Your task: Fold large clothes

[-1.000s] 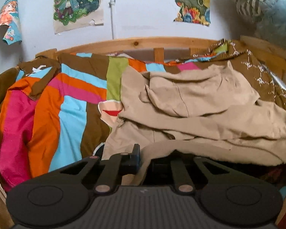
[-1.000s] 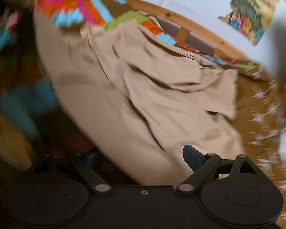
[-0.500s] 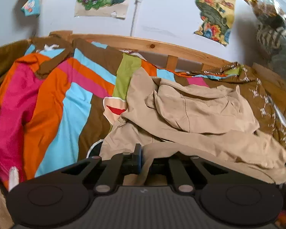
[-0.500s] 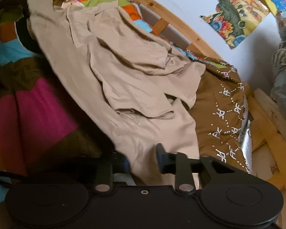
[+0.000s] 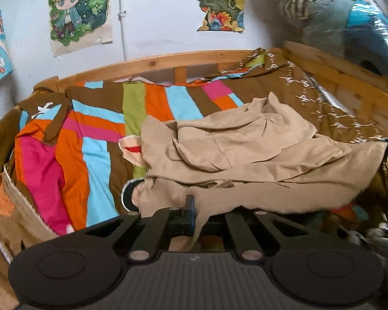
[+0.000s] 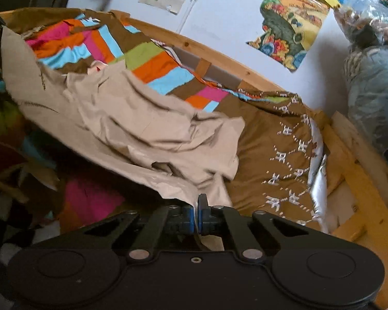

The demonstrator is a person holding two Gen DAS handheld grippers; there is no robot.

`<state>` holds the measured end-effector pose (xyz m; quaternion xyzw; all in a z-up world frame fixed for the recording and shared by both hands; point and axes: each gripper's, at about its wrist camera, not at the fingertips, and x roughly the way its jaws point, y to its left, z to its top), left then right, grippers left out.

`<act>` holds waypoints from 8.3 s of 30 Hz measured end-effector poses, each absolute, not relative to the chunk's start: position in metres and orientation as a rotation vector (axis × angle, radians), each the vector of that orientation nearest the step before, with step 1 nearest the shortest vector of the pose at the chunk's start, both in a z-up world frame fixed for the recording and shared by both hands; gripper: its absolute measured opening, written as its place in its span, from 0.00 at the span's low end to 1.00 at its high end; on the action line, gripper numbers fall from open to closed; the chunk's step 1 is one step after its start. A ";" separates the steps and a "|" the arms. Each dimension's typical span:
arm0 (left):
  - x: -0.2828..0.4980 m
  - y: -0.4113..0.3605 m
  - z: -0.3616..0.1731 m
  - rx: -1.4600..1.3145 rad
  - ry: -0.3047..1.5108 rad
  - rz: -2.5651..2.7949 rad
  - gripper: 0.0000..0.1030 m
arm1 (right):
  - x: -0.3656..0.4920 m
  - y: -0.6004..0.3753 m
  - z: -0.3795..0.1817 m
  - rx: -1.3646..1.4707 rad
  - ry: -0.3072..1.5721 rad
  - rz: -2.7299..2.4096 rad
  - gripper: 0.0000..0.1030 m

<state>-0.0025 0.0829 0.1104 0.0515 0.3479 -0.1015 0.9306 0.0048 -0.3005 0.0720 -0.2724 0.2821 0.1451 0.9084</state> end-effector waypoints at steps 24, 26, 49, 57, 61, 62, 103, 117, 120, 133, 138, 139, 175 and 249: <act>0.303 0.147 0.043 -0.088 0.953 -0.066 0.39 | 0.315 -0.291 0.017 -0.191 0.663 0.261 0.30; 0.301 0.166 0.039 -0.222 0.929 -0.043 0.78 | 0.313 -0.305 0.023 -0.035 0.620 0.306 0.49; 0.135 0.133 0.015 -0.053 0.633 0.060 0.74 | 0.172 -0.361 -0.028 0.281 0.590 0.050 0.66; 0.137 0.159 0.013 -0.311 0.612 0.045 0.09 | 0.183 -0.364 -0.032 0.432 0.610 -0.019 0.22; 0.133 0.203 0.013 -0.666 0.665 0.048 0.07 | 0.181 -0.375 -0.014 0.571 0.581 -0.046 0.04; 0.130 0.216 0.011 -0.801 0.688 0.037 0.07 | 0.178 -0.378 -0.006 0.628 0.578 -0.047 0.04; 0.132 0.194 0.003 -0.462 0.774 0.245 0.30 | 0.187 -0.364 -0.019 0.238 0.621 -0.155 0.30; 0.189 0.044 0.025 -0.143 0.653 0.006 0.77 | 0.224 -0.206 -0.004 -0.241 0.460 0.329 0.82; 0.217 0.038 0.005 -0.152 0.688 0.034 0.76 | 0.249 -0.189 -0.020 -0.312 0.521 0.287 0.86; 0.217 0.056 -0.056 -0.172 0.672 0.061 0.91 | 0.248 -0.209 -0.073 -0.211 0.559 0.308 0.90; 0.195 0.056 -0.022 -0.193 0.719 0.075 0.91 | 0.203 -0.254 -0.031 -0.061 0.472 0.195 0.95; 0.186 0.060 -0.016 -0.216 0.724 0.048 0.93 | 0.192 -0.266 -0.026 -0.012 0.465 0.164 0.97; 0.091 0.079 0.014 -0.487 1.032 0.181 0.99 | 0.124 -0.271 -0.025 0.296 0.805 0.134 0.99; 0.096 0.154 -0.041 -1.002 0.737 0.144 0.06 | 0.167 -0.335 -0.039 0.711 0.721 -0.265 0.13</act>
